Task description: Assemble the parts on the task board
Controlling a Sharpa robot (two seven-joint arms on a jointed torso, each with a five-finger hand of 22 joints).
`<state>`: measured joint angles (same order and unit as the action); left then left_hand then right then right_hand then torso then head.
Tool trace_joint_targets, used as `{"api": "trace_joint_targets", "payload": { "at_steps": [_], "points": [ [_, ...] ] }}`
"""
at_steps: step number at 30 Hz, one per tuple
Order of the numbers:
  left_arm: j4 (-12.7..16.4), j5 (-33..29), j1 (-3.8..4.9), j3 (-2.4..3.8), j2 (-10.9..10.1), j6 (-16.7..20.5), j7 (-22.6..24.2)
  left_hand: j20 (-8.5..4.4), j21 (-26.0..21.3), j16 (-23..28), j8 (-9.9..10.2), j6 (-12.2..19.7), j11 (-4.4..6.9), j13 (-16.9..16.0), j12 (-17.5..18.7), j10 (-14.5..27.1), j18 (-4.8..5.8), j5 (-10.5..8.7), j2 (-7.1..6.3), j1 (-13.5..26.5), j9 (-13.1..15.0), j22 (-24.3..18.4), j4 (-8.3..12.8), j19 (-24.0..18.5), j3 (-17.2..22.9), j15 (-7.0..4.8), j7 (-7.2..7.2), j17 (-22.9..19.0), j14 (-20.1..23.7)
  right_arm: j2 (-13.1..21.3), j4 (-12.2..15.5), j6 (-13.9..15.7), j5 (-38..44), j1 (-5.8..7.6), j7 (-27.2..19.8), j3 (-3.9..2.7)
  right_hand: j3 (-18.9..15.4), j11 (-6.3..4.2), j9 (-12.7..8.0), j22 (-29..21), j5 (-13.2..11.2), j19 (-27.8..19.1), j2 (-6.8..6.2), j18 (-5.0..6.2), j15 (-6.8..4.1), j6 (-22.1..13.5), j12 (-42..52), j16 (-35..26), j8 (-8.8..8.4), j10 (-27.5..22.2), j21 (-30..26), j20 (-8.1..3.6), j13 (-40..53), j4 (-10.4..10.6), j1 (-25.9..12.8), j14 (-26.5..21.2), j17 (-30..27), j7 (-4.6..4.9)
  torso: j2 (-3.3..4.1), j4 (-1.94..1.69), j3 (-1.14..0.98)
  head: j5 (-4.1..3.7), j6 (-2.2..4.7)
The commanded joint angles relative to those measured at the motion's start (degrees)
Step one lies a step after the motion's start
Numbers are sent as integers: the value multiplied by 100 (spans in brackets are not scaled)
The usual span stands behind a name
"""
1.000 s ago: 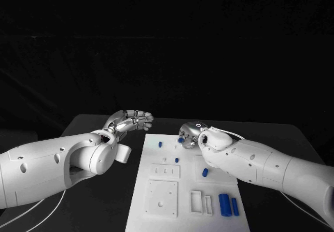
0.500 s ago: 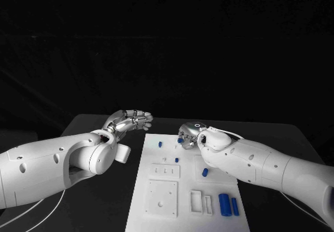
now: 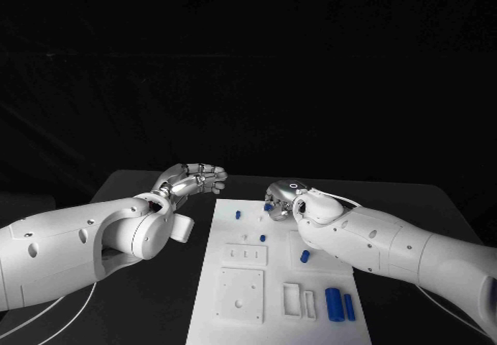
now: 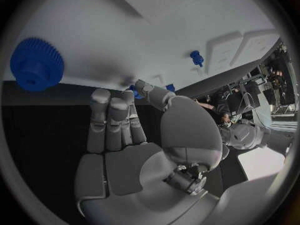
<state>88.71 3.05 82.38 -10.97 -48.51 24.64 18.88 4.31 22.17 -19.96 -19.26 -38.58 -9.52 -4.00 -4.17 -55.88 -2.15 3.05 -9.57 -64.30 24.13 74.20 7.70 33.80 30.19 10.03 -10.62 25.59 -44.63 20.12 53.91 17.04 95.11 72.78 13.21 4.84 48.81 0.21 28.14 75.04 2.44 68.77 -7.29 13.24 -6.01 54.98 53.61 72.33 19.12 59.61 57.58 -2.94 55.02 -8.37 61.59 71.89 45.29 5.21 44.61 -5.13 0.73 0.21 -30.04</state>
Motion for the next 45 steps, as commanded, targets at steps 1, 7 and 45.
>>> {"api": "trace_joint_targets", "payload": {
  "at_steps": [1,7,45],
  "points": [
    [11,17,13,7,8,-73,35,10,-37,19,20,14,0,8,36,37,-78,9,-6,51,-6,8,21,-44,7,11,-100,8,47,-29,12,-63,42,-1,35,-1,23,-45,7,102,37,-25,22,176,-48,153,28,27,16,-9,15,-6,-5,-1,-15,0,9,91,-1,0,5,2,-3],
    [-41,20,13,6,55,-68,35,10,-37,20,19,14,0,8,36,38,-78,9,-7,52,-6,9,22,-44,8,11,-99,8,47,-68,-6,-245,42,1,67,0,25,-43,5,100,37,-27,10,176,-47,143,26,25,9,-16,16,-6,-8,-5,-24,-4,12,93,1,0,7,0,-7],
    [-67,13,13,6,68,-58,34,11,-48,32,21,18,4,7,35,45,-68,9,-3,62,-6,14,32,-64,16,8,-96,10,58,-75,-9,-75,-84,3,-178,0,24,-10,-13,90,36,-50,-46,176,-16,39,22,11,-55,-72,18,-11,-31,-39,-57,-31,45,129,1,4,-2,3,-22]
  ]
}}
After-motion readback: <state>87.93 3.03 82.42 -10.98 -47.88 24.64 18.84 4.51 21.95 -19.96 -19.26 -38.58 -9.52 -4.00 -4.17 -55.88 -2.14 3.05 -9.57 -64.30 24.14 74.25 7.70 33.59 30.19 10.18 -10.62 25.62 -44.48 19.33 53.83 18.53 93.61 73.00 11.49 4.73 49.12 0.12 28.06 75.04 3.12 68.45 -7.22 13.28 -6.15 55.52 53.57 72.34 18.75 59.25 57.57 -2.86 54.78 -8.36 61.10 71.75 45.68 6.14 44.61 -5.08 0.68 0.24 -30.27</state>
